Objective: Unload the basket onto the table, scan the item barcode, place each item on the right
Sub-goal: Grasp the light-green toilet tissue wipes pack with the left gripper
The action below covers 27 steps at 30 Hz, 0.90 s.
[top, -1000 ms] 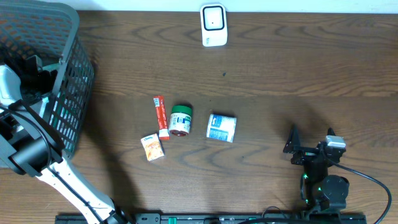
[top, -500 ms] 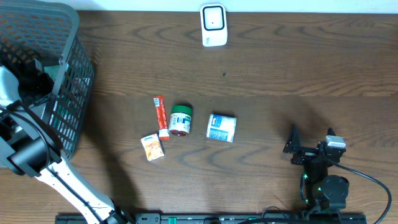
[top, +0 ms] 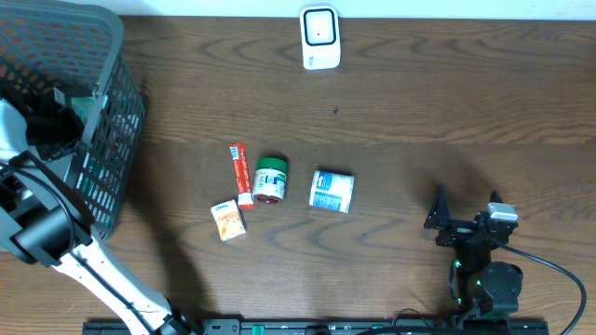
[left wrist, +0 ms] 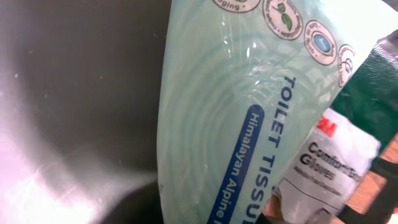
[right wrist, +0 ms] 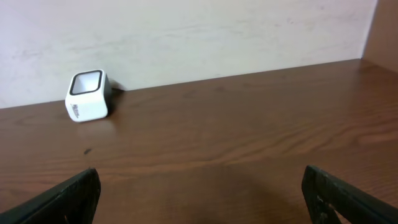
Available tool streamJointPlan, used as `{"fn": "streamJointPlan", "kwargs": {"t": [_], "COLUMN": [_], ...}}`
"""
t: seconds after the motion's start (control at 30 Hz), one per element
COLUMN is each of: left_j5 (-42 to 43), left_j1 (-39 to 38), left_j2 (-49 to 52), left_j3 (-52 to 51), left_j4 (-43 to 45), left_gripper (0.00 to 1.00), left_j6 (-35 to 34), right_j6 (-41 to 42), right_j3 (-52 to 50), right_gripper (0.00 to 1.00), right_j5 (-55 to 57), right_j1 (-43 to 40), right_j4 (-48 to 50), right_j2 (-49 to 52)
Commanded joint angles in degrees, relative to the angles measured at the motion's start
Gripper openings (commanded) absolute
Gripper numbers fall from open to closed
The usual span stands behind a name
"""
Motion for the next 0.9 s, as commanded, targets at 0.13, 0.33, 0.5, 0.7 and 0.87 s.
{"fn": "streamJointPlan", "kwargs": {"t": [0.13,0.33,0.5,0.7,0.87], "left_j5": [2.56,2.10,-1.97,-1.70,-1.79], "left_j1": [-0.24,1.46,1.73,1.75,2.36], "left_j2": [-10.16,-14.34,-15.02,-16.39,-26.51], "left_j3": [-0.44,-0.44,-0.46,-0.44,-0.24], "left_j4": [1.16,4.37,3.26,-2.69,0.57], "left_gripper": [0.07,0.07,0.07,0.07,0.07], "left_j6": [-6.14,-13.68,-13.60,-17.25,-22.97], "right_j6": [-0.83,-0.83,-0.83,-0.83,-0.83], "right_j3": [-0.04,-0.04,-0.04,-0.04,-0.04], "right_gripper": [0.99,0.99,0.99,0.99,0.99], "right_j5": [0.22,0.20,0.20,0.22,0.20], "right_j1": [0.28,0.28,0.28,0.28,0.28], "right_j4": [-0.20,-0.20,-0.20,-0.20,-0.20], "right_j2": [0.00,0.00,0.00,0.00,0.00]}}
